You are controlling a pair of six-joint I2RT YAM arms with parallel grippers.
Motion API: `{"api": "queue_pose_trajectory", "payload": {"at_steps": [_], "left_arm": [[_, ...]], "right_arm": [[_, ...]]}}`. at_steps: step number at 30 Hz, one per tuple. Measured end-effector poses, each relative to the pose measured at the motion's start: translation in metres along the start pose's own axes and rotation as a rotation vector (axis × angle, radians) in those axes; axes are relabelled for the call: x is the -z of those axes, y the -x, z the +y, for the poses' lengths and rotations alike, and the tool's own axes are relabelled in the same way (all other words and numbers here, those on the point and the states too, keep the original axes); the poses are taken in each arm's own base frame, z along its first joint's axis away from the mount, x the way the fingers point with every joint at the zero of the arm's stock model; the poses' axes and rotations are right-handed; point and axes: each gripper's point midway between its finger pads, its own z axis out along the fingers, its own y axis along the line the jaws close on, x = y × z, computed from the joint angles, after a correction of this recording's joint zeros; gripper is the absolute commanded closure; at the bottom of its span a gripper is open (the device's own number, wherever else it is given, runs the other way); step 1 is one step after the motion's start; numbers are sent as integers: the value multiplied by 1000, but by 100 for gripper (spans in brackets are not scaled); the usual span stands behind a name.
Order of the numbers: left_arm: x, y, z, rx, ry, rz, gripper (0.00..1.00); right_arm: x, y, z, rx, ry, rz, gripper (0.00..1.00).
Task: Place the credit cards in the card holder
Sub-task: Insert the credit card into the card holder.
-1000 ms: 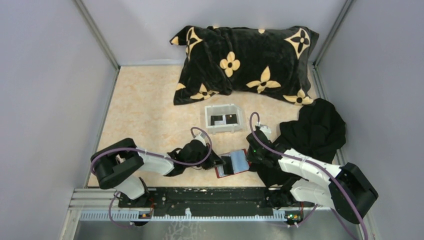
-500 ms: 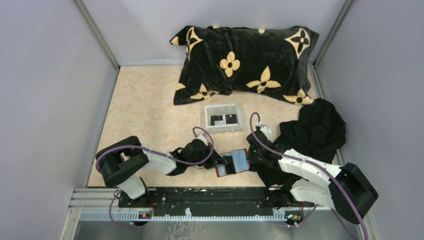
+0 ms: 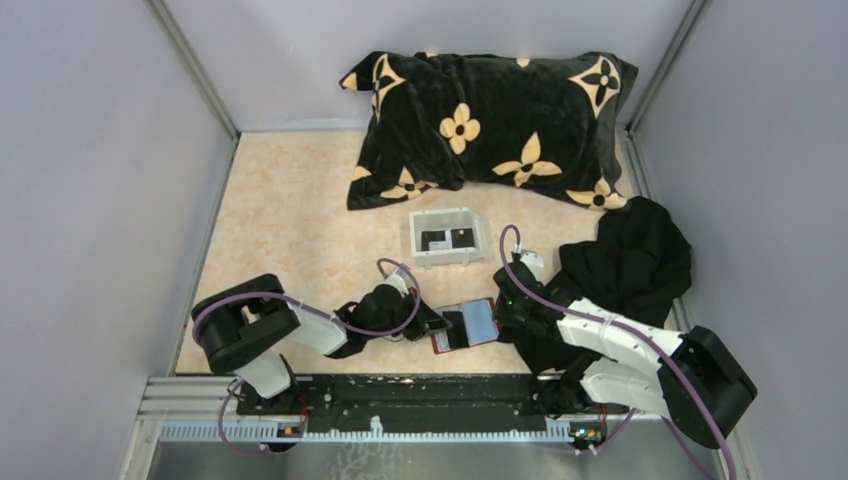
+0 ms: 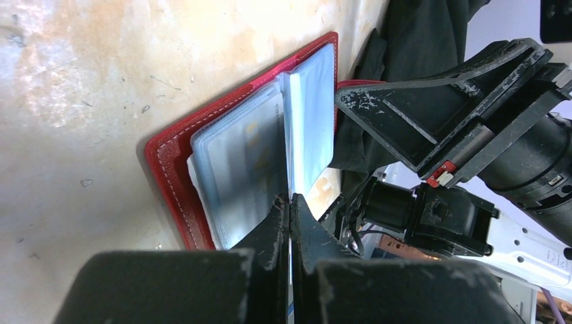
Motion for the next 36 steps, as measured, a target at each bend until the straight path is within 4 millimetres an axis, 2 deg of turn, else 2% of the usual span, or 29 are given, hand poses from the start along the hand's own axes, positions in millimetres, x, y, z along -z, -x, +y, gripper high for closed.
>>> {"api": "queue_pose_trajectory", "payload": {"at_steps": [13,18,36], "left_arm": [[4,6,-8,20,-77,-45,100],[0,5,-2,27,-69,-42,100],[-5,4,2,27,-57,-40,100]], "right_arm": [[0,0,0,-7,3,-3,100],[0,0,0,-8,4,-4,100],[0,0,0,-10,8,-8,100]]}}
